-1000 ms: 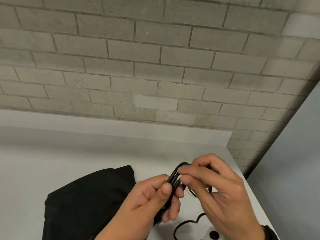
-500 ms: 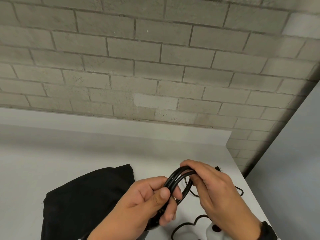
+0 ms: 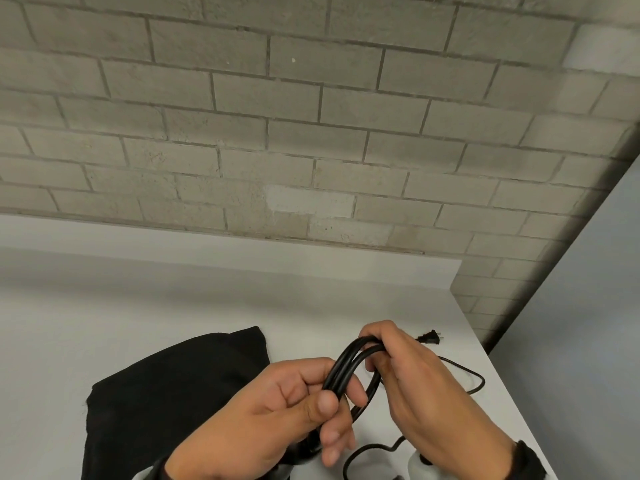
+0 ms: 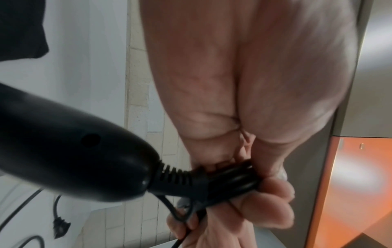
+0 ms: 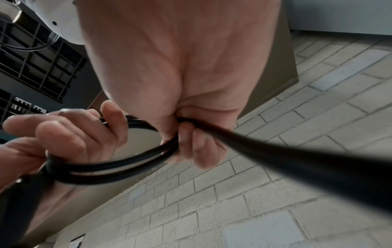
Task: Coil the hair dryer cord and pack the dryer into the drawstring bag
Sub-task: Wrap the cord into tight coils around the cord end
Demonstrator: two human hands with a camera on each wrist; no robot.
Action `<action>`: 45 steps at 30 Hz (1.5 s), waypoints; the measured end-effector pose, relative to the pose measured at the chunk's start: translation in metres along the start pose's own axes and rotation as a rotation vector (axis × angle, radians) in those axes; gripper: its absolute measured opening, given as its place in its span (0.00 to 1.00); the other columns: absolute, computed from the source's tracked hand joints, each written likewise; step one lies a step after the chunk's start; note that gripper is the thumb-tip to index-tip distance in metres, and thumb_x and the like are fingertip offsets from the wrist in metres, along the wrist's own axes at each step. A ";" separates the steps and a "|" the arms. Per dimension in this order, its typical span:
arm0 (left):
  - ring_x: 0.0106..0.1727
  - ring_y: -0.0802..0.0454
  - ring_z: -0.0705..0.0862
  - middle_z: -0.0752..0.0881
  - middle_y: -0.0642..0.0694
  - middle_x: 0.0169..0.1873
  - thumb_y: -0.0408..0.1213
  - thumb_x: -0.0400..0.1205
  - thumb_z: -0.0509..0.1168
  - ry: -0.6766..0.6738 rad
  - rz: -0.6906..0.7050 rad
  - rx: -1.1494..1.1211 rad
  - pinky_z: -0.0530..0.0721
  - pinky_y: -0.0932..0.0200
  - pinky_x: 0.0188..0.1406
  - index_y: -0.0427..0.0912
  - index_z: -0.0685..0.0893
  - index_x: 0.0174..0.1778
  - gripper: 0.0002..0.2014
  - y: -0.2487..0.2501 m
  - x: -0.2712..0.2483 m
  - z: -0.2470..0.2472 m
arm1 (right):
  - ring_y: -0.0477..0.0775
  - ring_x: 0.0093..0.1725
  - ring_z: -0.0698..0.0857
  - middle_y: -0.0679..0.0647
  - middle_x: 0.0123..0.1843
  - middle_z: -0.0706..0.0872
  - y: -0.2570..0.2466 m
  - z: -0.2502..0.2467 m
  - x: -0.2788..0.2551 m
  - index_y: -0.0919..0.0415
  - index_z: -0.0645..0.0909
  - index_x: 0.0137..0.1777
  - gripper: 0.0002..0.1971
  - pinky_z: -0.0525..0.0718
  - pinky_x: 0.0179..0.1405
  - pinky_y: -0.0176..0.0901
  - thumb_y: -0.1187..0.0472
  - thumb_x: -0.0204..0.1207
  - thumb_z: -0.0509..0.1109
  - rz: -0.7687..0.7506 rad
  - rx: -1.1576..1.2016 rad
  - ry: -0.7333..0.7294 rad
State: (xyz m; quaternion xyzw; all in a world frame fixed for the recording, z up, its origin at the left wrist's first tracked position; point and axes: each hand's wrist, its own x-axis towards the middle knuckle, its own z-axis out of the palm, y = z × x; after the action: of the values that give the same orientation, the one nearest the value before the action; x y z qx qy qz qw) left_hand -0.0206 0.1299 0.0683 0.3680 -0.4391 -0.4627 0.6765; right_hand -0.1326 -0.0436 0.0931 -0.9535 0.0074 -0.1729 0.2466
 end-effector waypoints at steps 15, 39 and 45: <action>0.36 0.51 0.86 0.86 0.46 0.34 0.34 0.86 0.62 -0.076 -0.008 -0.102 0.80 0.45 0.54 0.34 0.80 0.56 0.07 -0.002 0.000 -0.003 | 0.50 0.34 0.74 0.42 0.36 0.75 -0.001 -0.001 -0.001 0.42 0.65 0.43 0.18 0.71 0.30 0.37 0.32 0.80 0.44 -0.043 0.091 -0.015; 0.22 0.53 0.76 0.75 0.47 0.25 0.49 0.60 0.86 0.612 0.283 -0.263 0.87 0.56 0.36 0.42 0.88 0.43 0.22 0.003 -0.003 -0.012 | 0.51 0.21 0.65 0.65 0.28 0.83 0.068 0.067 -0.079 0.60 0.87 0.45 0.27 0.64 0.21 0.35 0.35 0.59 0.80 0.465 1.050 0.211; 0.26 0.51 0.78 0.76 0.46 0.27 0.49 0.61 0.86 0.616 0.280 -0.246 0.88 0.55 0.40 0.41 0.87 0.43 0.23 0.007 -0.006 -0.015 | 0.53 0.20 0.73 0.66 0.29 0.88 0.067 0.052 -0.087 0.50 0.91 0.39 0.21 0.73 0.21 0.35 0.80 0.73 0.69 0.449 0.737 0.353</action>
State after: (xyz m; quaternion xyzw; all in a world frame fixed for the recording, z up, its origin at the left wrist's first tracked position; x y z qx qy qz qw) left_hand -0.0056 0.1386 0.0676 0.3423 -0.2020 -0.2823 0.8731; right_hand -0.1920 -0.0691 -0.0093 -0.7330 0.1936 -0.2660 0.5954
